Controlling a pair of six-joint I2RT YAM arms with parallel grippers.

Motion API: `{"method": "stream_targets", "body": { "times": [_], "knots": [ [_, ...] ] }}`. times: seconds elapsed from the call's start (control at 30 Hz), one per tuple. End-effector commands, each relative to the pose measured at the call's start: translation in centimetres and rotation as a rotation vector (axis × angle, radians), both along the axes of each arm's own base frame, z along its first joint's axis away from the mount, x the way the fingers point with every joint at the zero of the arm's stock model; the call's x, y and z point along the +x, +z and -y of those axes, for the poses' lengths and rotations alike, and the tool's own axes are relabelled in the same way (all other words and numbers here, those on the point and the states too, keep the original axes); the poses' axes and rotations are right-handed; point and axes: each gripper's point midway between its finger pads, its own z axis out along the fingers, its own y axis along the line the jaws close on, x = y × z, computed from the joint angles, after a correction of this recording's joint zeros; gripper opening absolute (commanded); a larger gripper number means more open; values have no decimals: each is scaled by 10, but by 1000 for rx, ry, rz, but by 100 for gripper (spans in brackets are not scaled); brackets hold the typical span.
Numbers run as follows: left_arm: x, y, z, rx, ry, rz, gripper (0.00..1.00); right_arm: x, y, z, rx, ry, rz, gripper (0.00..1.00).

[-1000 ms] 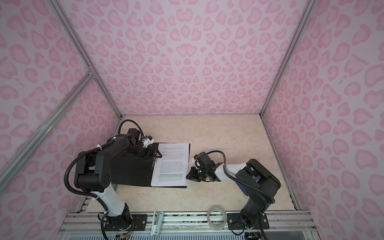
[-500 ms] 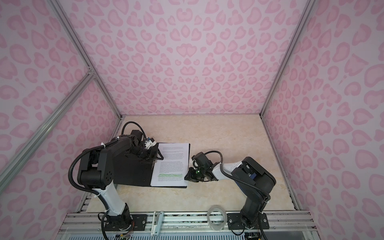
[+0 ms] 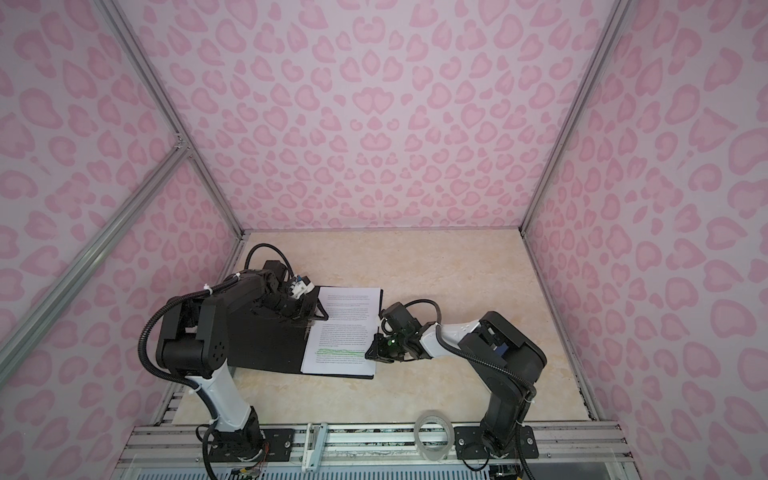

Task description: Put the files into the folder

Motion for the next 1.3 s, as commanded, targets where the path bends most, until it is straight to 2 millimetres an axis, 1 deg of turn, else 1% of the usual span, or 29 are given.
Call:
{"method": "stream_targets", "body": {
  "times": [0.0, 0.53, 0.63, 0.7, 0.8, 0.87, 0.93, 1.0, 1.07, 1.13, 1.27],
  "knots": [
    [1, 3, 2, -13, 2, 0, 98, -4, -8, 2, -23, 17, -16, 17],
    [0, 8, 6, -35, 11, -2, 98, -2, -13, -5, -27, 36, -29, 18],
    [3, 14, 4, -22, 9, 15, 98, 1, -4, -6, -29, 40, -6, 19],
    [6, 21, 3, -15, 7, 37, 98, 4, 7, -5, -35, 45, 23, 20],
    [10, 30, 2, -10, 3, 59, 98, 6, 23, 0, -59, 50, 59, 22],
    [12, 35, 1, -6, 3, 72, 98, 4, 30, 5, -79, 51, 70, 23],
    [13, 37, 0, 1, 6, 81, 98, 4, 32, 13, -107, 39, 75, 24],
    [12, 36, -1, 10, 7, 85, 98, 1, 31, 23, -127, 13, 70, 25],
    [11, 34, -2, 14, 6, 80, 98, -1, 30, 28, -107, -9, 62, 25],
    [9, 30, -3, 20, 8, 70, 98, -4, 28, 29, -66, -29, 46, 26],
    [4, 22, -4, 24, 6, 50, 98, -12, 17, 30, -26, -53, 9, 26]
  ]
}}
